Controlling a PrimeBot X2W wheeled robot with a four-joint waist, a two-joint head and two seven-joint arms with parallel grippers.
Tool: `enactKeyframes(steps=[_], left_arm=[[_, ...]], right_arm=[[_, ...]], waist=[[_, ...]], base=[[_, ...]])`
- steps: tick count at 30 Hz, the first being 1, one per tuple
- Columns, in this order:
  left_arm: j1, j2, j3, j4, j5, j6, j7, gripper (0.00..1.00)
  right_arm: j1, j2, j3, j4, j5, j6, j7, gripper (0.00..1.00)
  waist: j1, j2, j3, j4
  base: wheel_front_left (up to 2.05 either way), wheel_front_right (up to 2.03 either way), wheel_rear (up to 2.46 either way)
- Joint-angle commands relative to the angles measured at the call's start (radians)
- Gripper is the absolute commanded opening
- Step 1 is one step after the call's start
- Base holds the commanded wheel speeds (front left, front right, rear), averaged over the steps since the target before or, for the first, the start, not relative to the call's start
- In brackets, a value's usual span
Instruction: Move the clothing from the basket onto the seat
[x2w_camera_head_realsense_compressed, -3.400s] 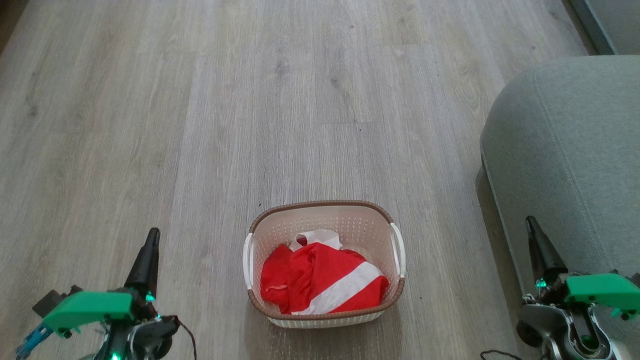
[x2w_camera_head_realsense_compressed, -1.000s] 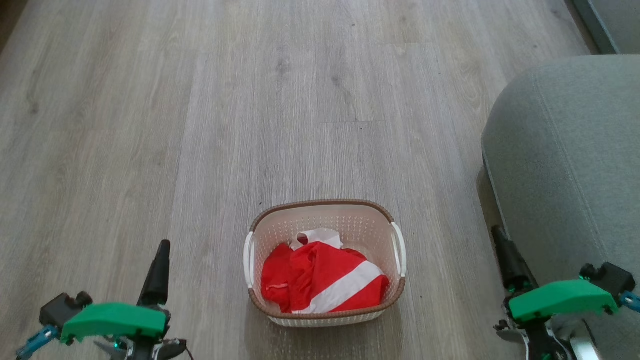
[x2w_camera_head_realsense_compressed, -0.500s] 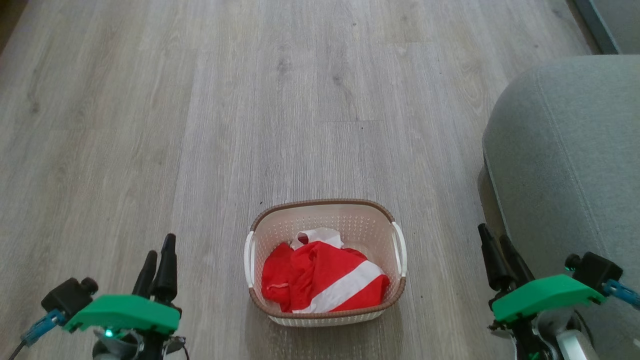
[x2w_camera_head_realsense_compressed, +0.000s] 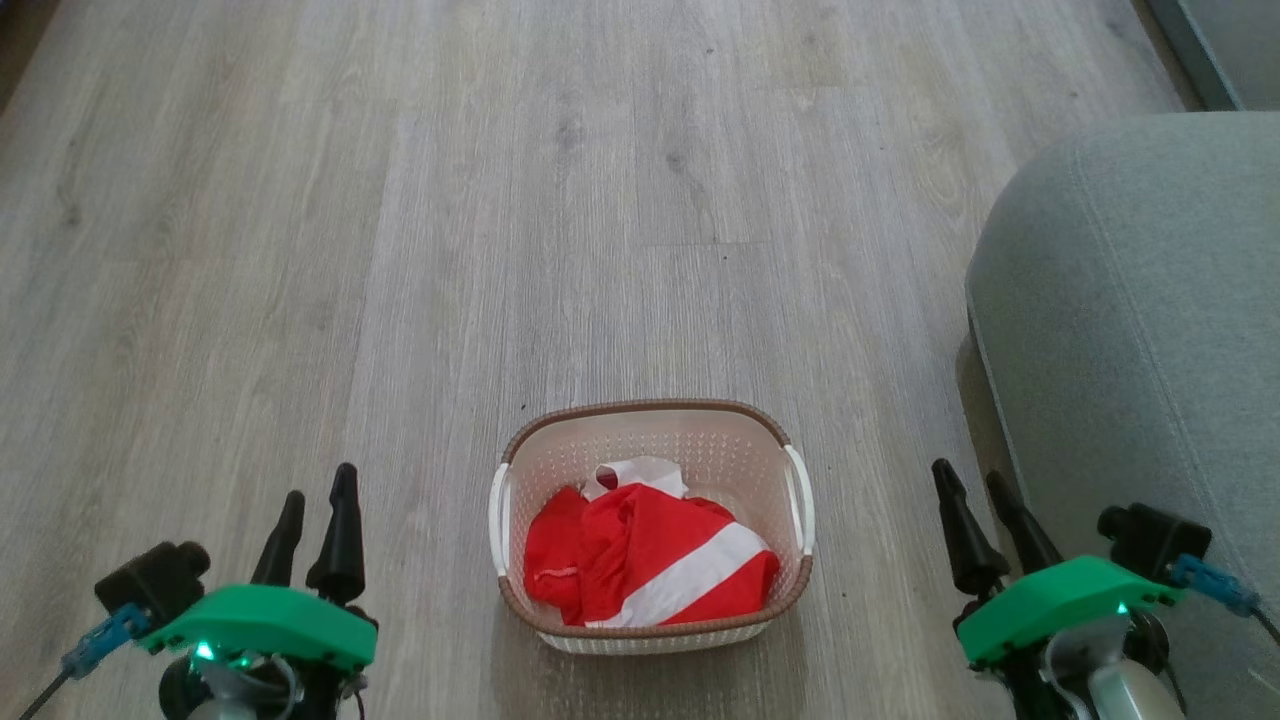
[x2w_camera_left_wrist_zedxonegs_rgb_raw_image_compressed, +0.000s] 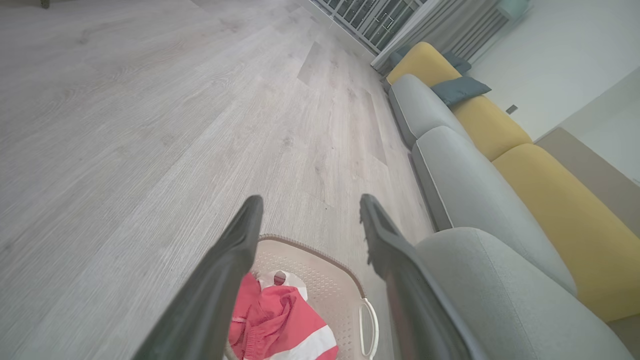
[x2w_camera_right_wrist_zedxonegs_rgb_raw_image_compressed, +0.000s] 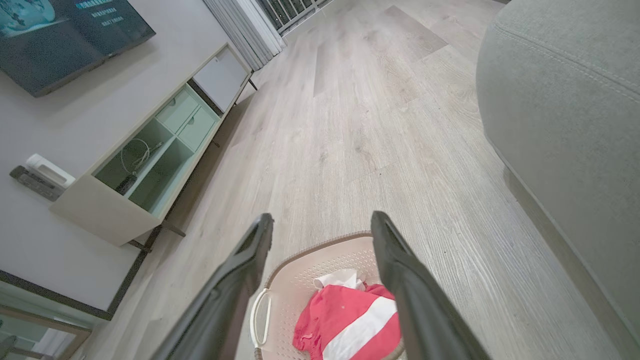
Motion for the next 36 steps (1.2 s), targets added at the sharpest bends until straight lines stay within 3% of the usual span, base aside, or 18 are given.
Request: enactKeyframes(steps=[1,36], left_arm=[[-0.031,0.01,0.013,-0.043,0.045,0.004,-0.015,1.0],[-0.018,0.019,0.016,-0.057,0.47,0.028,-0.114,1.0]], right_arm=[[-0.049,-0.019,0.022,-0.027,-0.044,0.0,-0.021,1.0],[-0.04,-0.01,0.054,-0.016,-0.415,0.0,-0.121,1.0]], waist=[[-0.0001,0.0,0.0,0.0],[-0.0001,0.0,0.001,-0.004]], base=[[0.0,0.0,0.0],[0.0,0.0,0.0]])
